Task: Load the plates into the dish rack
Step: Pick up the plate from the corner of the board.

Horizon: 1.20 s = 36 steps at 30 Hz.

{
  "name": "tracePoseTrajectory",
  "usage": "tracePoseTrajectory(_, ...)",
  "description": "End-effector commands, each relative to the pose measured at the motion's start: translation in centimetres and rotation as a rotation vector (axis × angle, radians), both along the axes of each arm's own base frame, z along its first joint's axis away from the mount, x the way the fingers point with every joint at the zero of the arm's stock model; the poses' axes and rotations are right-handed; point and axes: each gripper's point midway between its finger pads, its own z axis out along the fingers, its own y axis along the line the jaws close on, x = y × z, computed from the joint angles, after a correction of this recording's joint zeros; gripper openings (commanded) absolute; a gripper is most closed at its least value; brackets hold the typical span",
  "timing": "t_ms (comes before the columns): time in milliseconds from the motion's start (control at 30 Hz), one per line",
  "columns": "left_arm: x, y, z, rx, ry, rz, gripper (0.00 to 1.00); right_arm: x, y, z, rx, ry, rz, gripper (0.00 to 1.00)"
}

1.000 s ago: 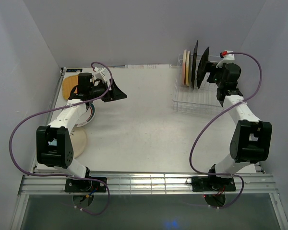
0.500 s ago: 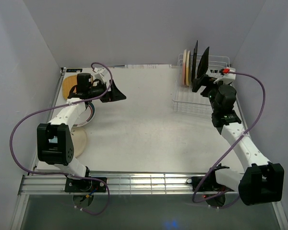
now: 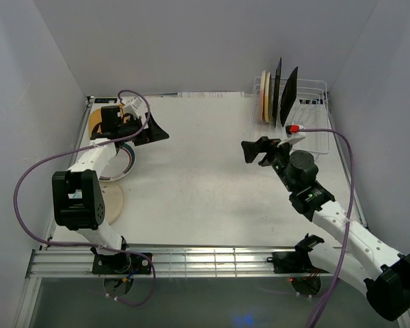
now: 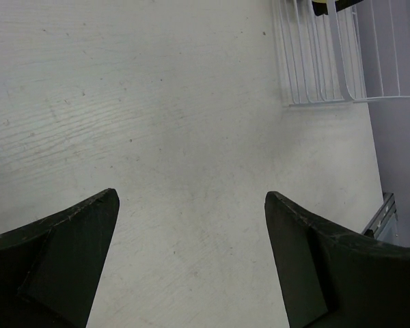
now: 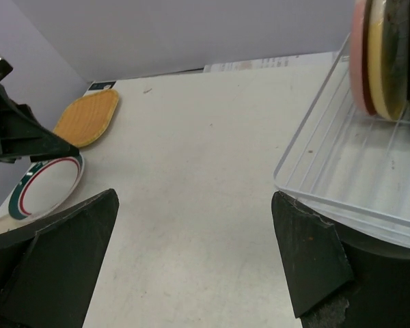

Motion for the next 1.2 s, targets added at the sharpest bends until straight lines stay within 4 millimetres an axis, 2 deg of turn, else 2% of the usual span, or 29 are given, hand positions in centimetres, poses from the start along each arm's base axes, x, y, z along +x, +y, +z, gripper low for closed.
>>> tracePoseTrajectory(0,1.7,2.4,1.3,0.033,-0.055,0.081,0.98,-0.9,2.1,-0.9,0.017,0.018,0.061,0.98)
tracePoseTrajectory(133,2.1,4.5,0.9,0.055,-0.03,0.155,0.98,-1.0,4.3,-1.8,-0.025,0.032,0.094,0.98)
tracePoseTrajectory(167,2.1,5.0,0.7,0.063,-0.018,0.172,0.98,-0.8,4.8,-2.6,-0.051,0.051,0.093,0.98)
tracePoseTrajectory(300,2.0,8.1,1.1,0.112,-0.025,0.228,0.97,-1.0,6.5,-3.1,-0.109,0.046,0.114,0.98)
tracePoseTrajectory(400,1.0,10.3,1.8,0.179,-0.052,0.274,0.98,-1.3,7.6,-3.3,-0.137,0.039,0.144,0.98)
tracePoseTrajectory(433,0.4,10.8,2.7,0.194,-0.076,0.284,0.98,-1.3,7.7,-3.2,-0.144,0.032,0.148,0.98)
tracePoseTrajectory(533,-0.9,13.2,2.7,0.279,-0.096,0.351,0.98,-1.5,8.0,-3.2,-0.155,0.023,0.159,0.98)
tracePoseTrajectory(567,-1.4,14.2,3.7,0.315,-0.129,0.386,0.98,-1.5,8.2,-3.5,-0.161,0.024,0.164,0.98)
tracePoseTrajectory(600,-2.1,15.5,3.2,0.329,-0.117,0.42,0.98,-1.6,8.3,-3.5,-0.161,0.022,0.168,0.98)
tracePoseTrajectory(667,-3.1,17.0,3.5,0.342,-0.127,0.45,0.98,-1.6,8.7,-3.8,-0.17,0.024,0.178,0.98)
tracePoseTrajectory(767,-4.7,20.5,2.3,0.316,-0.075,0.517,0.98,-1.7,9.0,-3.8,-0.186,0.02,0.185,0.98)
tracePoseTrajectory(1000,-6.8,25.0,-0.4,0.227,-0.006,0.572,0.98,-1.7,9.0,-3.7,-0.196,0.005,0.179,0.98)
tracePoseTrajectory(1167,-7.0,27.1,-1.8,0.232,0.022,0.622,0.96,-1.7,9.1,-3.8,-0.204,0.004,0.183,0.98)
